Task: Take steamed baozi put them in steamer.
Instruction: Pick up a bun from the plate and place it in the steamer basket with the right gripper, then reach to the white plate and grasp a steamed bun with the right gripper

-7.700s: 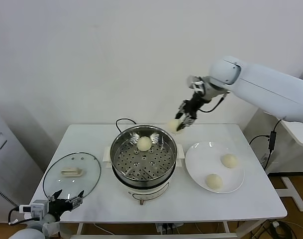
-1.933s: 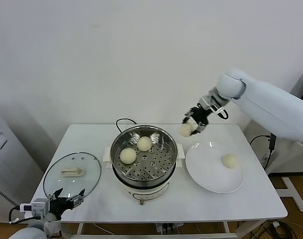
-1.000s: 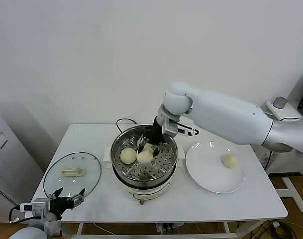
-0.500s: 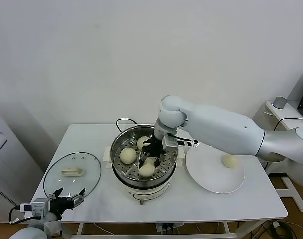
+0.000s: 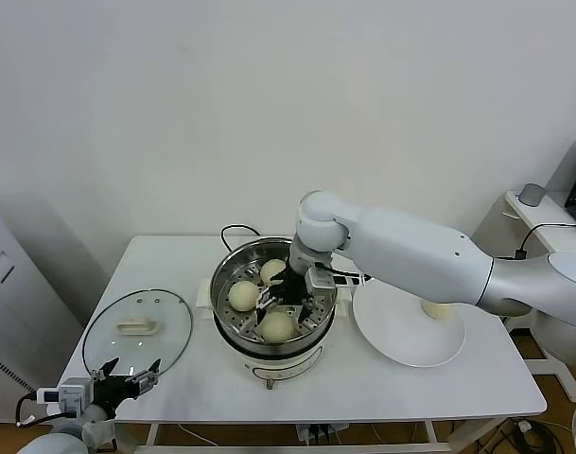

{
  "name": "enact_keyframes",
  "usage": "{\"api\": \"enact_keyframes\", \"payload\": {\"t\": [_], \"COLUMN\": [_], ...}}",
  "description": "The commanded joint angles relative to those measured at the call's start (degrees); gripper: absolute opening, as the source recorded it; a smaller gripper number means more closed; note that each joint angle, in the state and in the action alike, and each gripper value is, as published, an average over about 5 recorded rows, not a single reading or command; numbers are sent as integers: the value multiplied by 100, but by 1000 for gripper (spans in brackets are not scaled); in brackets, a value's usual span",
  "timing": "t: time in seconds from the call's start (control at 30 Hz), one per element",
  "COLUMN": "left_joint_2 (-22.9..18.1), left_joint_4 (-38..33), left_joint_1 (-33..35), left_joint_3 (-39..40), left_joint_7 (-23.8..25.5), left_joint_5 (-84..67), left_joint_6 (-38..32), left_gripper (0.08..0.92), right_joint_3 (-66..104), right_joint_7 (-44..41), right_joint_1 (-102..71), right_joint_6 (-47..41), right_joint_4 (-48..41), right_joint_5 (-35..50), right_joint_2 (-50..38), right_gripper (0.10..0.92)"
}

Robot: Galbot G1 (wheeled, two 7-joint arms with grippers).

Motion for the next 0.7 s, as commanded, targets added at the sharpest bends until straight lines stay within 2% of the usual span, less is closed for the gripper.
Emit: {"api": "enact_keyframes", "payload": {"t": [0.03, 0.43, 0.7], "left_joint_2": [12, 23, 28], "left_joint_4": [-4, -22, -36], "left_joint_1": [3, -3, 4], "left_joint_3": [-3, -11, -20], "left_joint_7": [3, 5, 6], "left_joint_5": [1, 1, -4], "left_joint_6": [-3, -3, 0], "left_gripper": [823, 823, 823], "right_joint_3": [587, 596, 608], "right_joint_7": [-138, -979, -1074], "right_joint_1": [304, 1140, 722], "right_joint_6": [-297, -2142, -2340], "right_joint_4": [-625, -2230, -3119], "right_joint_5": [84, 1051, 1073], "right_joint_2": [-39, -1183, -1740], "right_gripper": [822, 823, 823]}}
